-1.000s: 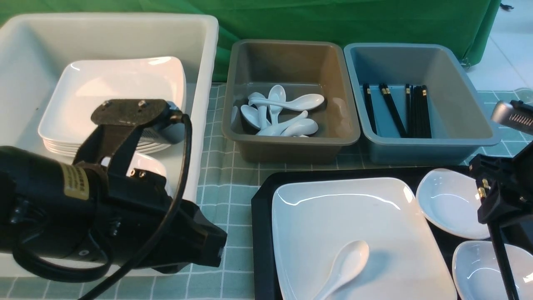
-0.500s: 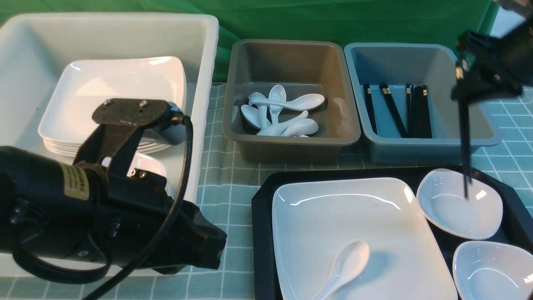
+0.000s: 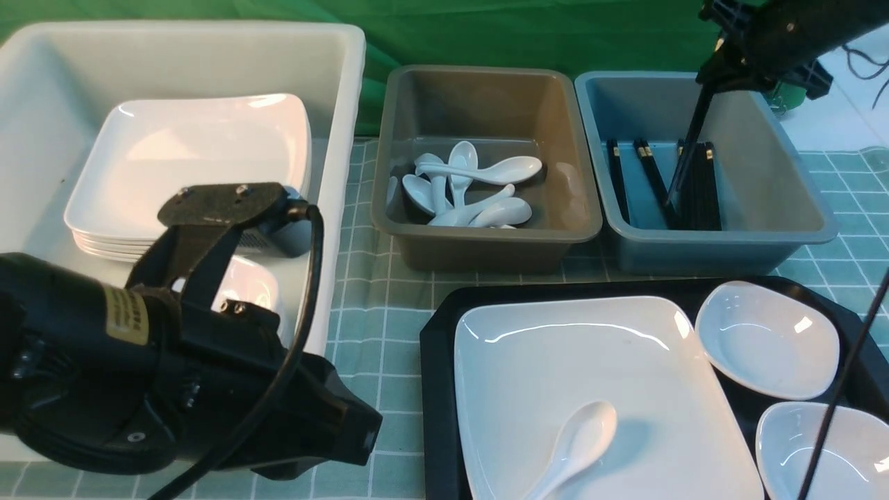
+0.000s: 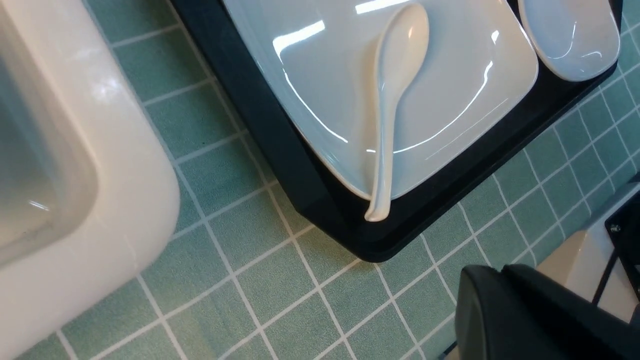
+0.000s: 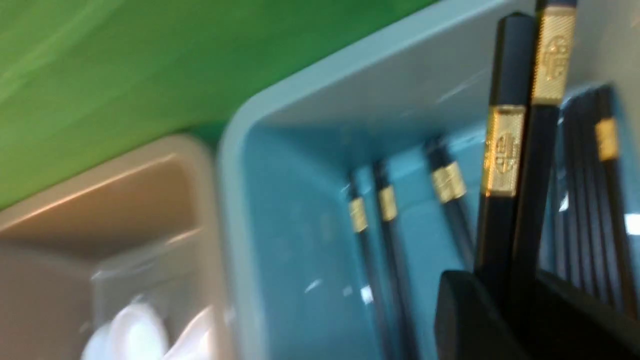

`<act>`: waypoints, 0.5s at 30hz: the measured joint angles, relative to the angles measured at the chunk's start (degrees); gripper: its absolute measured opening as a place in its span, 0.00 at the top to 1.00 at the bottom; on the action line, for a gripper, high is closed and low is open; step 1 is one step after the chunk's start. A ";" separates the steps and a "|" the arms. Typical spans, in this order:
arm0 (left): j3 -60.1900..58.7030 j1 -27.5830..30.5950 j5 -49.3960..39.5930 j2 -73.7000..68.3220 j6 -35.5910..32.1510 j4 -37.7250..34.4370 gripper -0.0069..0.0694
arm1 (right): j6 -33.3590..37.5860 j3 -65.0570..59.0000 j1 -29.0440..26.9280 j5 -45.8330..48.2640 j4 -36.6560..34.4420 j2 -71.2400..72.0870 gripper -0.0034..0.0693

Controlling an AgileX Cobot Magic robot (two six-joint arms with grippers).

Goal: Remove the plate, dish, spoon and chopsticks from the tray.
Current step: Use the right arm to put the chopsticks into the small storage box on the right

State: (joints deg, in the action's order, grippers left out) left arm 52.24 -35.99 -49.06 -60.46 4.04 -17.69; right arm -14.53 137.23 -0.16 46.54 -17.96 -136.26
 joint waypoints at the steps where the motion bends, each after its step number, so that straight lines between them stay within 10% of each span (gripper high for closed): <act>1: 0.00 0.00 0.00 0.00 0.17 0.00 0.90 | -0.65 0.06 0.00 0.08 0.44 -0.15 0.62; 10: 0.23 0.00 1.50 -0.23 2.94 1.06 0.90 | 3.40 5.26 -0.12 16.80 1.30 0.35 0.24; 12: 1.19 0.00 1.15 -1.44 3.23 1.20 0.90 | 5.87 6.50 -0.12 18.30 0.91 1.58 0.30; 15: 5.33 0.00 -1.12 -6.22 1.75 1.43 0.90 | 10.29 6.27 0.23 18.30 0.13 8.97 0.71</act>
State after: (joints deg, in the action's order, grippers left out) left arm 57.57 -35.99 -50.18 -66.68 5.78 -16.26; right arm -4.24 143.50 0.07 64.85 -17.83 -127.29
